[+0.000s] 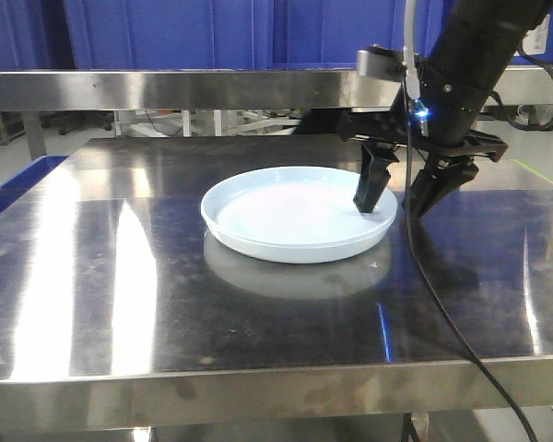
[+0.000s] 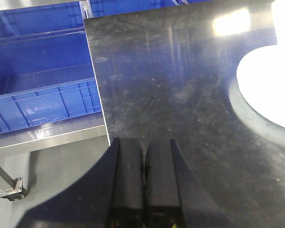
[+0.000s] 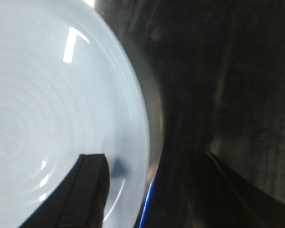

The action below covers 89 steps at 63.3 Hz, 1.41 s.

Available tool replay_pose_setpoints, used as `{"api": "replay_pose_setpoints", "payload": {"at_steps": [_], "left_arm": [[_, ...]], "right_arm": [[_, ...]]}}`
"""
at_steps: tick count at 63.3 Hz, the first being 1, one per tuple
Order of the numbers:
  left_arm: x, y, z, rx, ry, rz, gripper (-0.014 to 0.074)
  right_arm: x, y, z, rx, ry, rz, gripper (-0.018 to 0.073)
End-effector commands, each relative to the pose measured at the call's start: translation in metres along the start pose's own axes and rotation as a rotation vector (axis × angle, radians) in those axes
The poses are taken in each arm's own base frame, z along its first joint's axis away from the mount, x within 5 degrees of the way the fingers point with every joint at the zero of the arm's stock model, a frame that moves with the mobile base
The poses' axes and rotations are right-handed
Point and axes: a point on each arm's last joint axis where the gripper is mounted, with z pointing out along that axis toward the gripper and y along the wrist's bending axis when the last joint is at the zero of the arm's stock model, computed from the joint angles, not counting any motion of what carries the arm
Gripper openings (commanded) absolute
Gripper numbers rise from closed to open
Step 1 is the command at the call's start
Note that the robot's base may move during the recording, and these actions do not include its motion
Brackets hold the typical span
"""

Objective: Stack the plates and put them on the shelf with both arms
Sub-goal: 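Grasp the rim of the stacked plates with the right gripper, then lift the plate stack high above the table with the right gripper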

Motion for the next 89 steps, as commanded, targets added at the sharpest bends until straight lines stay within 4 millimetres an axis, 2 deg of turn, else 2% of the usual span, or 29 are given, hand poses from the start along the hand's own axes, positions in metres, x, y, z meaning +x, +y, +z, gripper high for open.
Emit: {"api": "replay_pose_setpoints", "payload": {"at_steps": [1, 9, 20, 27, 36, 44, 53, 67, 79, 89], "left_arm": [[-0.017, 0.001, -0.004, -0.007, -0.112, -0.012, 0.0084], [-0.017, 0.001, -0.004, -0.007, -0.112, -0.012, 0.0084], [-0.017, 0.001, -0.004, -0.007, -0.112, -0.012, 0.0084], [-0.017, 0.001, -0.004, -0.007, -0.112, -0.012, 0.0084], [-0.017, 0.001, -0.004, -0.007, -0.112, -0.012, 0.0084], [-0.017, 0.001, -0.004, -0.007, -0.112, -0.012, 0.0084], [-0.017, 0.001, -0.004, -0.007, -0.112, -0.012, 0.0084], [-0.017, 0.001, -0.004, -0.007, -0.112, -0.012, 0.0084], [-0.017, 0.001, -0.004, -0.007, -0.112, -0.012, 0.0084], [-0.017, 0.001, -0.004, -0.007, -0.112, -0.012, 0.0084]], "right_arm": [[-0.014, 0.006, -0.026, -0.025, -0.12, 0.009, 0.0465], [-0.013, 0.006, -0.026, -0.025, -0.119, 0.01, 0.0398], [-0.013, 0.006, -0.026, -0.026, -0.109, 0.009, 0.0165], [-0.012, 0.006, -0.025, -0.026, -0.099, 0.009, 0.0047], [-0.012, 0.007, -0.027, -0.028, -0.095, 0.008, 0.0056], [-0.015, 0.01, -0.038, -0.034, -0.126, 0.003, 0.0056], [-0.021, 0.015, -0.062, -0.044, -0.217, -0.006, 0.0056], [-0.025, 0.027, -0.116, -0.073, -0.393, -0.016, 0.0056], [-0.019, 0.035, -0.158, -0.087, -0.497, -0.036, 0.0056], [-0.004, 0.04, -0.192, -0.099, -0.565, -0.049, 0.0056]]}}
